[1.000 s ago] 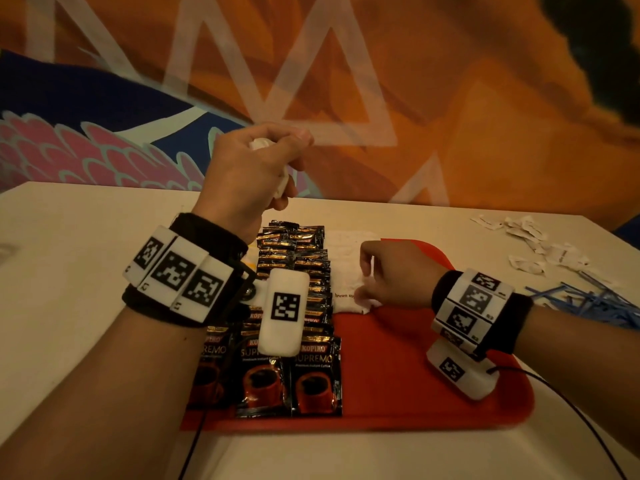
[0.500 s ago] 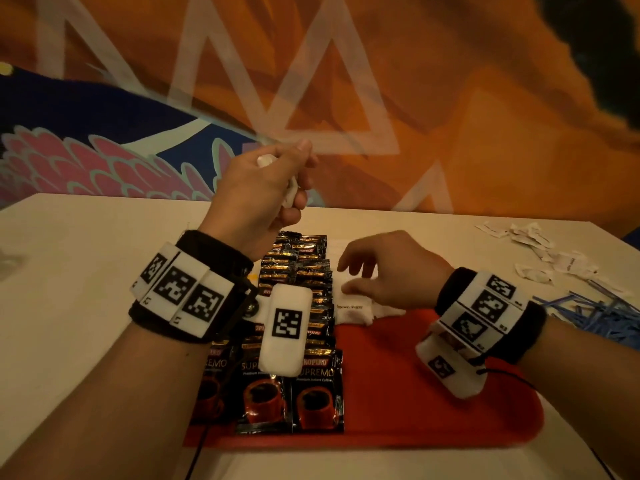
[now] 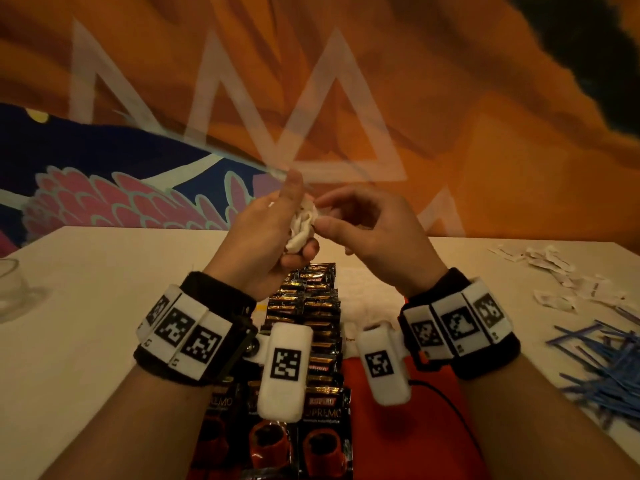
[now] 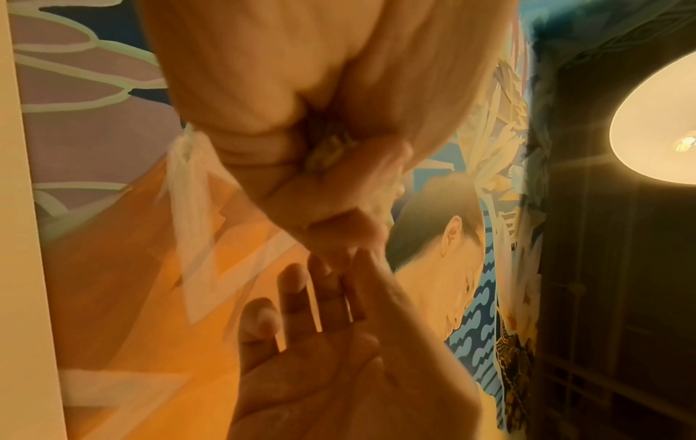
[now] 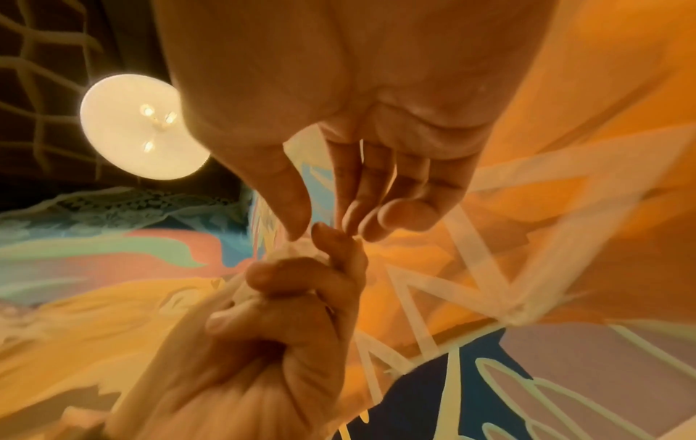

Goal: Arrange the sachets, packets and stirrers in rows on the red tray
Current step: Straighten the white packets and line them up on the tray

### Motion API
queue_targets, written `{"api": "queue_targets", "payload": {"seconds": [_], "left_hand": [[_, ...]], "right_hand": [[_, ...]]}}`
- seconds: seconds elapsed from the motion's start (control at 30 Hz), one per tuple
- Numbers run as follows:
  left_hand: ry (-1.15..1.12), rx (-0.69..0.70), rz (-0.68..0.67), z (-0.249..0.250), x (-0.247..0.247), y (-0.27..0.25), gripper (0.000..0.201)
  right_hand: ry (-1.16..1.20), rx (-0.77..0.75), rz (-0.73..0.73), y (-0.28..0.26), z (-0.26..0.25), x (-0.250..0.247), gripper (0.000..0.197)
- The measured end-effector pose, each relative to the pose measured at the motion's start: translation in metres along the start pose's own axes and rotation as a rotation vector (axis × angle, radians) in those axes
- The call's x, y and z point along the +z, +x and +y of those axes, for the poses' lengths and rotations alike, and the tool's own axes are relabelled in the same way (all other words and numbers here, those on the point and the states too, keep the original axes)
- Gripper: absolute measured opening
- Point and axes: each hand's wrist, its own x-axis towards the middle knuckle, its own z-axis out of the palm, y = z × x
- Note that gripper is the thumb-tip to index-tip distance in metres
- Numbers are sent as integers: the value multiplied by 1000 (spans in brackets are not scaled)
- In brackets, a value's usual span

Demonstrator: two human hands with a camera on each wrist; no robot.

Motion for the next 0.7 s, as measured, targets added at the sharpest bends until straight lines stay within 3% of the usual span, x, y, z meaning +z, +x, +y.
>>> {"api": "queue_targets", "payload": {"seconds": [0.1, 0.27, 0.53, 0.7], "left_hand": [[47, -1, -41, -3, 2, 0, 67], [108, 16, -40, -9, 2, 3, 48], [270, 131, 68, -18, -5, 7, 35], [239, 117, 66, -21, -5, 9, 31]], "right_hand": [[93, 127, -43, 4, 5, -1, 10], [203, 169, -42, 1, 5, -2, 7], [296, 261, 68, 3, 6, -7, 15], [334, 293, 111, 3, 8, -9, 15]]}}
